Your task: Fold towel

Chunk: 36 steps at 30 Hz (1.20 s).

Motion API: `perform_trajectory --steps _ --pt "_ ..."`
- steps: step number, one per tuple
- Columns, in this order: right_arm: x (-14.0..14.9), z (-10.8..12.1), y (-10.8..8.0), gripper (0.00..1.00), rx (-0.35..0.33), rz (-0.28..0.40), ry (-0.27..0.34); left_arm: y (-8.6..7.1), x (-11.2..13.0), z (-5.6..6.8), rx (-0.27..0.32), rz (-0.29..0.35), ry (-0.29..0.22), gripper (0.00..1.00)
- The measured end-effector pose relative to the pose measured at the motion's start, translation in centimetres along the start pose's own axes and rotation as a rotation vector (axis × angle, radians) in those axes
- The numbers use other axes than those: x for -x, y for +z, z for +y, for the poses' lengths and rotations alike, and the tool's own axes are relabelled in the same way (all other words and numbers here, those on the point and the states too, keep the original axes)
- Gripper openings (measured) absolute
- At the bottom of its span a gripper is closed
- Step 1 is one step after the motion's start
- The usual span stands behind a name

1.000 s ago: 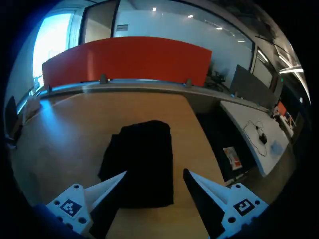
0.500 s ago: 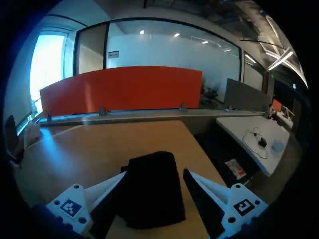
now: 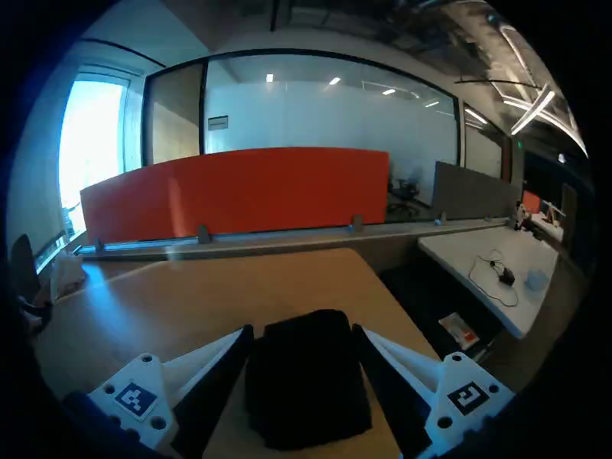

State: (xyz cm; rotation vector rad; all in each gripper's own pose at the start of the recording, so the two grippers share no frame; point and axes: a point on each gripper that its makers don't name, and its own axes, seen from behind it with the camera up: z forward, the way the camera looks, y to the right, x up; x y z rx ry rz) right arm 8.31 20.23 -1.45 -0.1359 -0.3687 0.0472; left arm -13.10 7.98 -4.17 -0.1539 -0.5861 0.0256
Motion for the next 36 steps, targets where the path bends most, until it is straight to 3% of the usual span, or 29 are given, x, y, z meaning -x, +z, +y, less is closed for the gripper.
perform_trajectory --steps 14,27,36 --pt "-4.8 -4.7 -1.5 0.99 -0.05 0.12 -0.003 -0.1 -6.9 -2.1 -0.05 0.228 -0.061 0.94" --pt "-7.2 -8.3 -2.0 0.99 -0.064 0.185 -0.052 -0.6 -10.2 -3.2 -0.072 0.32 -0.078 0.94" --pt "-9.0 -12.7 -2.5 0.99 -0.104 0.241 -0.06 -1.0 -12.0 -3.9 -0.08 0.364 -0.093 0.94"
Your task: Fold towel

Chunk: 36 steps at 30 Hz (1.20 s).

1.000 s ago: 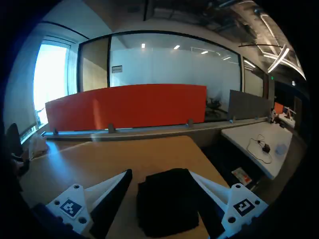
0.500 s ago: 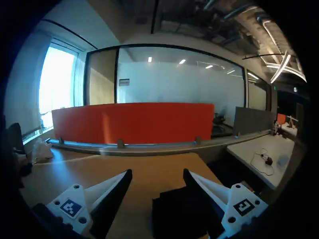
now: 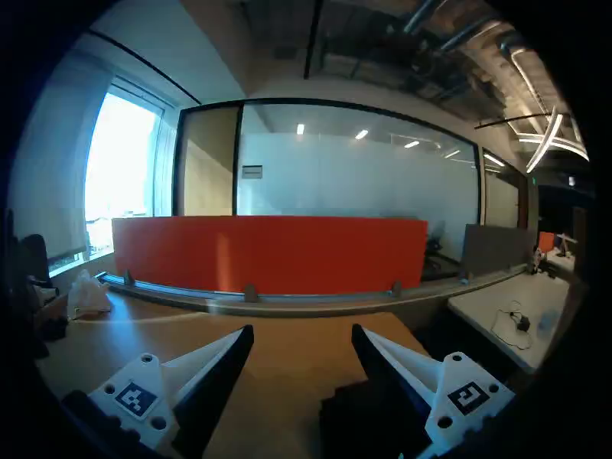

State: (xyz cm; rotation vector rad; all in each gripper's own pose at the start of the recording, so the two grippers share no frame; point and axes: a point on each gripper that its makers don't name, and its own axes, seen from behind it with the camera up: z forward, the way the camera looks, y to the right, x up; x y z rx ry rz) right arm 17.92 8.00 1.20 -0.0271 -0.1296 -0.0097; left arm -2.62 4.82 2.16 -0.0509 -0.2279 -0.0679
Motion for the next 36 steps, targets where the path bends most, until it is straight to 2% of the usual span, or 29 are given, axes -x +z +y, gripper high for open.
perform_trajectory --steps 6,14,17,26,36 --pt "-1.5 -3.0 0.3 0.99 -0.026 0.043 -0.004 -0.1 -1.1 0.2 0.006 0.028 0.004 0.94" --pt "-3.7 -6.6 0.3 0.99 -0.05 0.084 0.039 -0.2 -2.3 0.6 0.01 0.059 -0.021 0.94" --pt "-4.1 -7.9 0.3 0.99 -0.067 0.09 0.035 -0.3 -2.6 0.5 0.009 0.067 -0.023 0.94" --pt "-4.5 -9.9 0.3 0.99 -0.083 0.092 0.032 -0.6 -3.3 -0.3 -0.006 0.086 -0.014 0.94" --pt "-5.6 -11.8 0.0 0.99 -0.097 0.09 0.019 -1.1 -5.0 -0.2 -0.005 0.132 -0.018 0.94"
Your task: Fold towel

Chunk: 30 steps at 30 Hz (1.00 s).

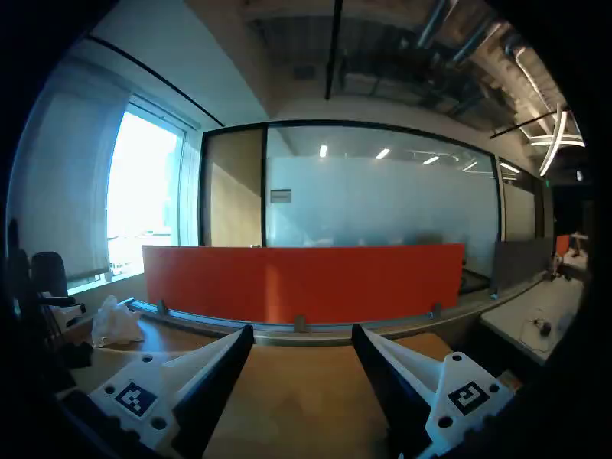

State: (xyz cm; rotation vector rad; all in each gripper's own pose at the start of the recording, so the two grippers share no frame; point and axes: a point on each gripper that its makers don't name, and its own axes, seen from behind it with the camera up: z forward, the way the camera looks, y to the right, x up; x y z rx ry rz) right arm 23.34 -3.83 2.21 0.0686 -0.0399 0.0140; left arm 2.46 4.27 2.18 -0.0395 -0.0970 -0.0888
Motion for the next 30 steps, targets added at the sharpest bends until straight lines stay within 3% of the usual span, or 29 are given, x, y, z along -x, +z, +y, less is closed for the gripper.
perform_trajectory --steps 9,18,30 --pt "-1.3 -1.4 -0.8 0.99 -0.004 0.019 -0.016 -0.6 0.2 -0.3 0.001 0.036 0.037 0.94" --pt "-1.2 -1.8 -1.2 0.99 0.0 0.023 0.004 -1.6 2.4 -1.5 -0.02 0.063 0.083 0.94" --pt "3.9 -2.8 -0.5 0.99 0.0 0.008 -0.014 -1.8 7.6 -2.7 -0.009 0.09 0.068 0.94"
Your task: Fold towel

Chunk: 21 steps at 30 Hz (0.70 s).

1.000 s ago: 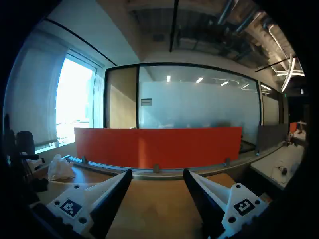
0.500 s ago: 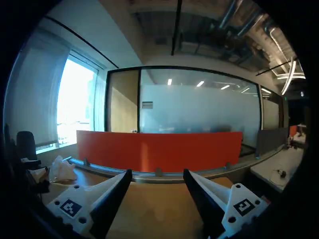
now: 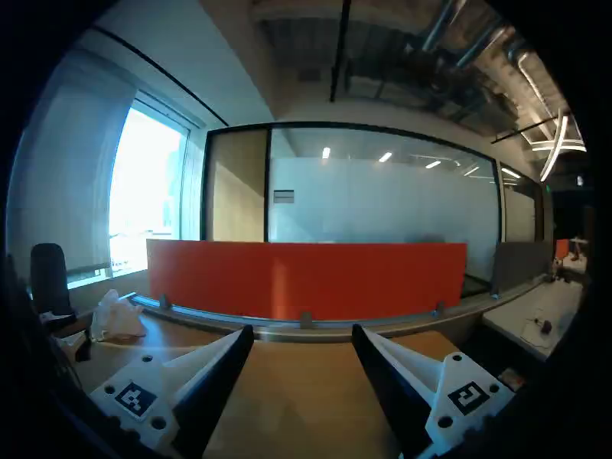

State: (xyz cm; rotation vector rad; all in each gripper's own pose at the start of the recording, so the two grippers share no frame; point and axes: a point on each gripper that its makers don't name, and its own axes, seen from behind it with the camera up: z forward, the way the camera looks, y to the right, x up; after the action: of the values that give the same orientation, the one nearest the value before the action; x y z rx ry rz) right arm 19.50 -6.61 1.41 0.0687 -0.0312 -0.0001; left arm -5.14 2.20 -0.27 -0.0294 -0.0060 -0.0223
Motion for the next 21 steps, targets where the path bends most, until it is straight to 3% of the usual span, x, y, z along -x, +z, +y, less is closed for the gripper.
perform_trajectory --steps 11,21 --pt "5.3 0.2 0.6 0.99 0.019 -0.003 -0.001 -0.5 5.7 -1.4 -0.026 0.01 0.001 0.94" --pt "8.1 1.3 1.0 0.99 0.038 0.007 -0.015 -0.6 9.2 -1.6 -0.033 0.021 -0.018 0.94"
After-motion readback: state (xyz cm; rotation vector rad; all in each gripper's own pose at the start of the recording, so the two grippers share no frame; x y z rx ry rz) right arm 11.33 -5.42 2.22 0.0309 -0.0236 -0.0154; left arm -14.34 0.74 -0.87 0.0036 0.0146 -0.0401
